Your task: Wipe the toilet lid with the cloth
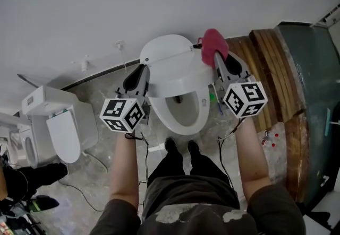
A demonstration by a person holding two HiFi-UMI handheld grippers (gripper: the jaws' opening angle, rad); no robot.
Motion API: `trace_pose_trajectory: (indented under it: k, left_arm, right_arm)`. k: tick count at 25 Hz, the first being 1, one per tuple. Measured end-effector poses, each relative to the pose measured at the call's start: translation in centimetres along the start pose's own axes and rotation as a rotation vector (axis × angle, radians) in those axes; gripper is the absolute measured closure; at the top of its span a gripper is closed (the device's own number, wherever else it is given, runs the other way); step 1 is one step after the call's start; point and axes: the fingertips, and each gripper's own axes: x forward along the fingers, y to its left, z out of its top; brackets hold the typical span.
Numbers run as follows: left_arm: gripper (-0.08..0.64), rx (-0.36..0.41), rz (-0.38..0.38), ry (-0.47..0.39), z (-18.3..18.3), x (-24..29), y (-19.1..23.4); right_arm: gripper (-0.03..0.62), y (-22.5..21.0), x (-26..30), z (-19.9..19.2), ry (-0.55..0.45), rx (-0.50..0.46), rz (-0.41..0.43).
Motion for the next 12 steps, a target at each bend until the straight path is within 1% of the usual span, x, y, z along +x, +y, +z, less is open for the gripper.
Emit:
trace_pose_trajectory:
  k: [3,7,12]
  left_arm:
    - [0.532,-0.013,0.02,0.029,-1.5,0.0,-0.5]
    - [0.534,-0.029,0.028,0.062,-3.7,-0.5,-1.4]
    - [0.534,-0.022,0.043,0.099,-6.7,-1.7,-3.2]
  right_arm:
    - [0.543,0.6,-0.8,-1.9,0.022,0.02,0.022]
    - [0.543,0.6,-2.1,-3.6,0.025,0.051,0.032]
    - [0.543,0.5,-4.1,-6.1,0.055,0.07,0.075]
